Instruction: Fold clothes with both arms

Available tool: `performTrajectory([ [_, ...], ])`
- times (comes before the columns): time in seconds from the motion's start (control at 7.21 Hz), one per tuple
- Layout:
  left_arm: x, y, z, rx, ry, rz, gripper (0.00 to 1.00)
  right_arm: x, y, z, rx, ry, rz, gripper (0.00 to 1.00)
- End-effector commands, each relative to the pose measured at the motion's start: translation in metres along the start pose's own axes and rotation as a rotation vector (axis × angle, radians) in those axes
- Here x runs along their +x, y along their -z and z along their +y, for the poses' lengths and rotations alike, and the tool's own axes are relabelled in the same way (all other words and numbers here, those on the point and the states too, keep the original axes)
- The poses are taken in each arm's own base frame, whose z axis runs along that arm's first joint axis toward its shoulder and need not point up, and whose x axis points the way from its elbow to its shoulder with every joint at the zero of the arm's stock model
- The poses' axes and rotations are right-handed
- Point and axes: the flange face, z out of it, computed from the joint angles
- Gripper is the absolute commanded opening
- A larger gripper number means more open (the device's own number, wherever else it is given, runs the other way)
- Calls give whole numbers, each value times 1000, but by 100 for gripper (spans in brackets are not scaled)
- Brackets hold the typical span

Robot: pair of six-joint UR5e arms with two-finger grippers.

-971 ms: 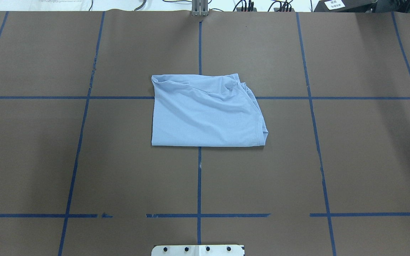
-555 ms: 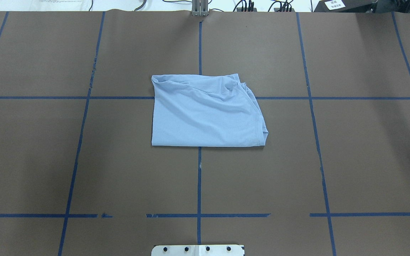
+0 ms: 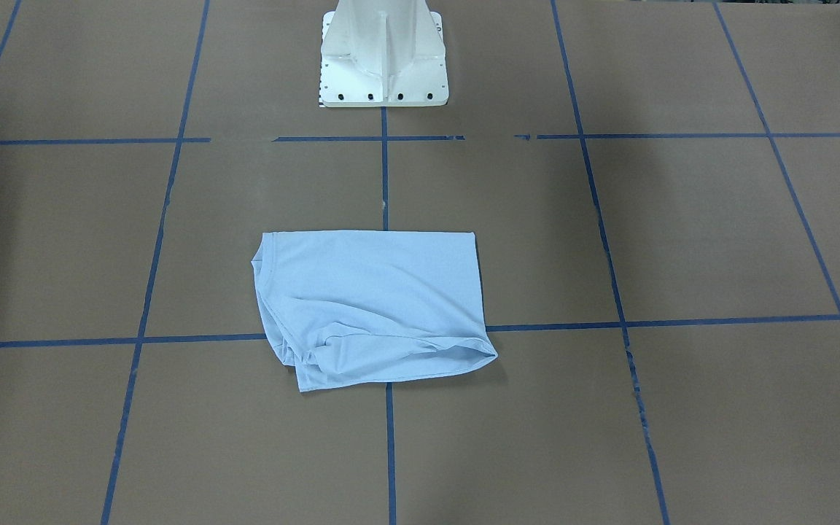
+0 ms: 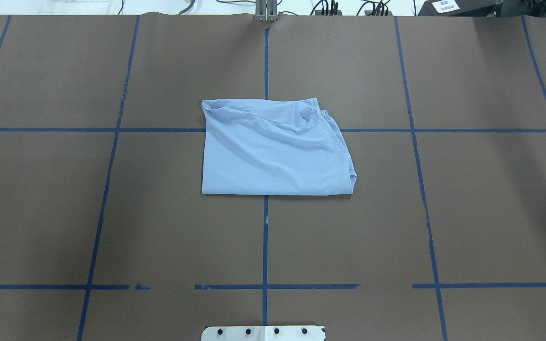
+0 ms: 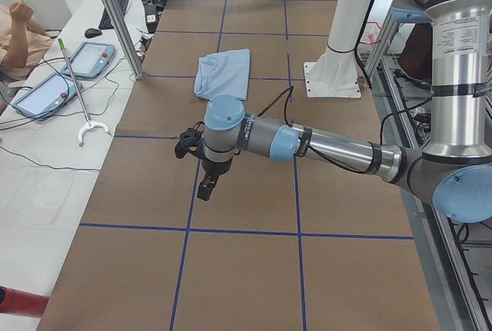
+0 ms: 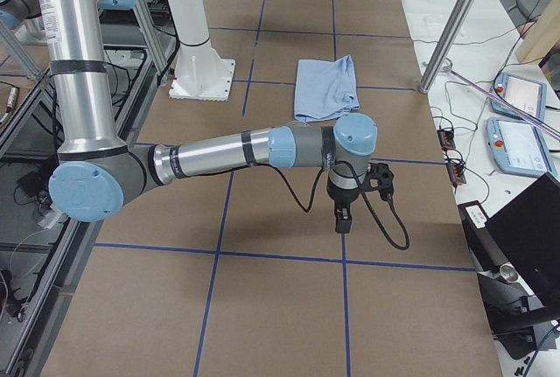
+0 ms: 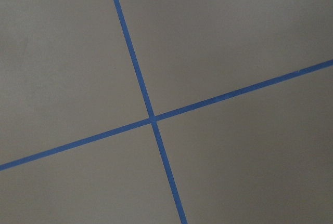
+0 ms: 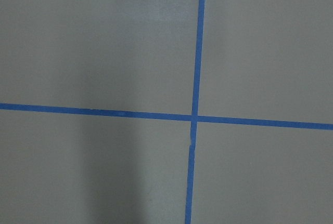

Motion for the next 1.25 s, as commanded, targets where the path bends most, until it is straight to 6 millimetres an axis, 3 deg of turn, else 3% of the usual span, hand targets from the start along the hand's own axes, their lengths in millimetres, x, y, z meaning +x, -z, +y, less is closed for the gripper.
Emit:
performTrajectory([
  [0.0, -20, -28, 17, -51, 47, 53, 100, 7, -8, 28, -17, -15, -5, 100],
  [0.14, -39, -49, 25, -85, 78, 52, 100, 14, -17, 58, -35, -28, -4, 100],
  [0.28, -42, -54, 21, -90, 85, 64, 100, 6, -7, 73, -22, -19, -4, 100],
  [0.69, -34, -44, 8, -61, 60, 70, 100, 14, -28, 73, -64, -37, -11, 100],
  [1.11, -21, -30, 6, -39, 41, 79, 100, 10, -26, 70, -58, -32, -9, 100],
])
